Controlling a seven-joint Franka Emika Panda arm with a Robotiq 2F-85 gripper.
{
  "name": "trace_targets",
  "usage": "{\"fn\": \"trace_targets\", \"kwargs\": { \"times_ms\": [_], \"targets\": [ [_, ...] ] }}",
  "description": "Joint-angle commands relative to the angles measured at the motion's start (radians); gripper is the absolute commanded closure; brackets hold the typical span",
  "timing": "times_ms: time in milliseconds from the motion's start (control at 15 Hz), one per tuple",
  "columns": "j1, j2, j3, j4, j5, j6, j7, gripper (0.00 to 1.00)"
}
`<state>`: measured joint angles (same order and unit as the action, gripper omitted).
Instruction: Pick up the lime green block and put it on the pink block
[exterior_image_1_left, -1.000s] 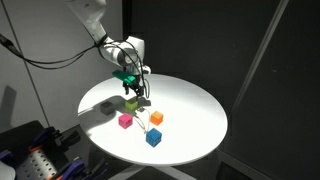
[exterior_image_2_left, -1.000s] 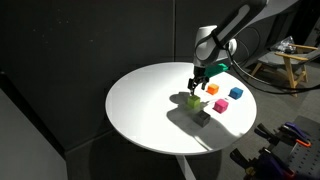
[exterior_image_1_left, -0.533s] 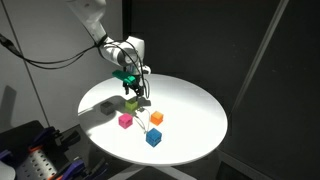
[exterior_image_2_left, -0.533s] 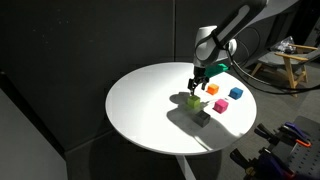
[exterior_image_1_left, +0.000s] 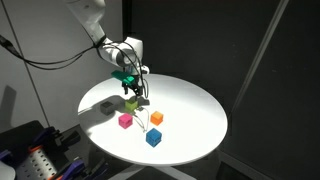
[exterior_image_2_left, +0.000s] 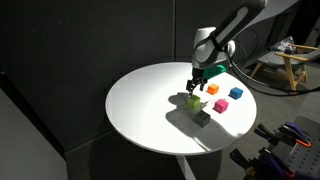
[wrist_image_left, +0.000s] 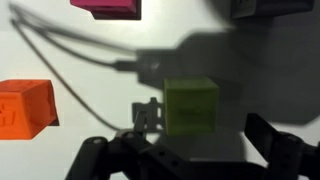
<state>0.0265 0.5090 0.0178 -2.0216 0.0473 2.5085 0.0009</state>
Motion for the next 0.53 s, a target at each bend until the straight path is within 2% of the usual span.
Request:
{"fn": "trace_targets", "kwargs": {
  "times_ms": [0, 400, 467],
  "targets": [
    [0.017, 0.037, -0.002, 0.024, -0.019, 0.045, 0.018, 0.0],
    [0.033, 0.106, -0.016, 0.049, -0.026, 0.108, 0.033, 0.0],
    [0.03, 0.115, -0.015, 0.054, -0.024, 0.109, 0.03, 0.25]
  ]
}}
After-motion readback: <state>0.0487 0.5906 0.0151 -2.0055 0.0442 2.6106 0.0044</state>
